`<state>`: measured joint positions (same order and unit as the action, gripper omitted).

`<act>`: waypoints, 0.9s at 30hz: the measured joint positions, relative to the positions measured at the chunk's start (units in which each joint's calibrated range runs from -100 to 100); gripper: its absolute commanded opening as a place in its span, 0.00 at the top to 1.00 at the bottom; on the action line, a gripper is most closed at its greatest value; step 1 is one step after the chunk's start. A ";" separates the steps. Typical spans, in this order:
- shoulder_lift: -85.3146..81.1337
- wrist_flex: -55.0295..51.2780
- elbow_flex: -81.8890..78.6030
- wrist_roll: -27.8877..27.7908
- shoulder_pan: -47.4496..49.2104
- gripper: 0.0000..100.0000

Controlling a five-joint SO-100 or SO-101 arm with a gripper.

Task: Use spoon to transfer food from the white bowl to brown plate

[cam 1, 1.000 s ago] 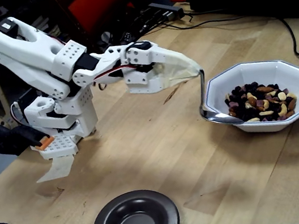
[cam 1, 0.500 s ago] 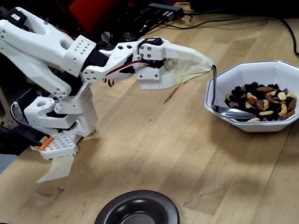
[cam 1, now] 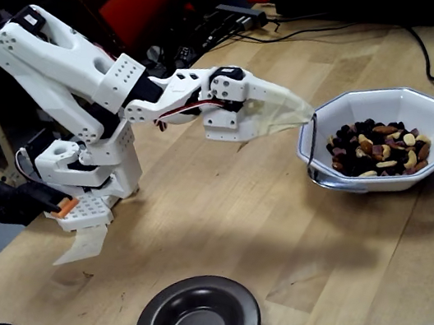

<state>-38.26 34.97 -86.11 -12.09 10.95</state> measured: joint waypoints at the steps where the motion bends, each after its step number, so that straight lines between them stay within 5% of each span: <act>1: 1.12 0.24 0.00 0.05 0.80 0.96; 11: 4.21 0.40 0.00 -0.05 3.87 0.96; 27: 4.21 0.40 4.21 0.73 -8.18 0.96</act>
<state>-34.05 35.37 -81.90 -11.36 2.77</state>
